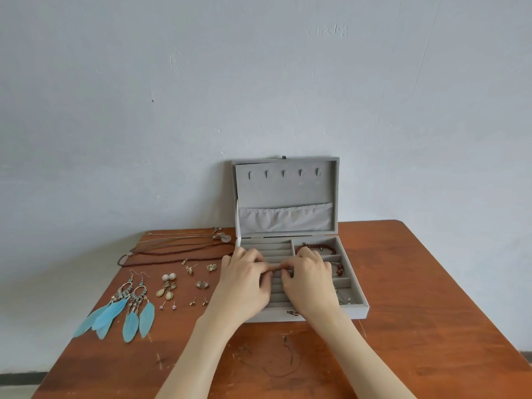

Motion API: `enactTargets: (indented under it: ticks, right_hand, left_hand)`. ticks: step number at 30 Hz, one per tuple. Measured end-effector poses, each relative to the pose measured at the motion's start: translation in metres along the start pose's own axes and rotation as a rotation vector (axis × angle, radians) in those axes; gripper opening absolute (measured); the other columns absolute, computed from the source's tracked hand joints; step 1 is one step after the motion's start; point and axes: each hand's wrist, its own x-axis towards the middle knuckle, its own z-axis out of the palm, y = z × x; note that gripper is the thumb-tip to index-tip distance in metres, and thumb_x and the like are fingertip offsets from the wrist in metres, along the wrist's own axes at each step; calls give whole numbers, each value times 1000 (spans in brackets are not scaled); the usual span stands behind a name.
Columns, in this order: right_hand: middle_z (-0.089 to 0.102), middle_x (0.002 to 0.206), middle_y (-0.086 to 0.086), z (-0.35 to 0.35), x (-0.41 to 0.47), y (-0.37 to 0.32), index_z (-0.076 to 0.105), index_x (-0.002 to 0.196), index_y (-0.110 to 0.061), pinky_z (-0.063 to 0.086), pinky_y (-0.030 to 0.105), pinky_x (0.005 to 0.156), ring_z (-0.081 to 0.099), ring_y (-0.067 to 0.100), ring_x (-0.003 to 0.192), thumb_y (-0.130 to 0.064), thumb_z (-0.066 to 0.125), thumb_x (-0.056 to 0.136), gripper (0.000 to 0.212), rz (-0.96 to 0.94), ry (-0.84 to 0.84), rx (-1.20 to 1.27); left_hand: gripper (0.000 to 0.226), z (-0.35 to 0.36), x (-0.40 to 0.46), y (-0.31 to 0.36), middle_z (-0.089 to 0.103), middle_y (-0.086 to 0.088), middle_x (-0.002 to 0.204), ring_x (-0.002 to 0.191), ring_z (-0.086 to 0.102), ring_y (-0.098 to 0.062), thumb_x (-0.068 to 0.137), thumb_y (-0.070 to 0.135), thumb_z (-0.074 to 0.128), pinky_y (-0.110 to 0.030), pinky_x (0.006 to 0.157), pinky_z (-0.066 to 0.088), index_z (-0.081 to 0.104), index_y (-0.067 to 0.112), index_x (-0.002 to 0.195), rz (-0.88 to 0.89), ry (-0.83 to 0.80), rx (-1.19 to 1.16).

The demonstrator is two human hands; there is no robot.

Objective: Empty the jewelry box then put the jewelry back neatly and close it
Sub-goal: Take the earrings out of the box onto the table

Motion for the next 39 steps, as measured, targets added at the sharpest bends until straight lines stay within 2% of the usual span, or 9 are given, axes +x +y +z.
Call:
enactTargets:
  ticks: [6, 17, 39]
  right_hand:
    - [53, 114, -1, -1, 4, 0, 63, 105, -20, 29, 36, 90, 44, 19, 113, -21, 45, 91, 22, 44, -54, 5]
    - [49, 115, -1, 0, 6, -2, 58, 105, -20, 29, 38, 92, 43, 19, 112, -22, 43, 90, 21, 36, -82, -37]
    - [49, 114, 0, 2, 7, -2, 57, 105, -18, 31, 37, 90, 43, 20, 110, -24, 43, 89, 22, 15, -66, -90]
  left_hand:
    - [23, 3, 11, 1, 52, 7, 103, 106, 39, -16, 94, 31, 44, -26, 78, 18, 63, 24, 105, -43, -22, 11]
    - [16, 4, 10, -1, 53, 12, 99, 105, 37, -11, 91, 34, 51, -25, 76, 18, 61, 24, 98, -106, -39, -71]
    - [22, 7, 9, -4, 55, 6, 100, 105, 35, -15, 93, 31, 49, -22, 82, 23, 66, 21, 103, -83, 11, -85]
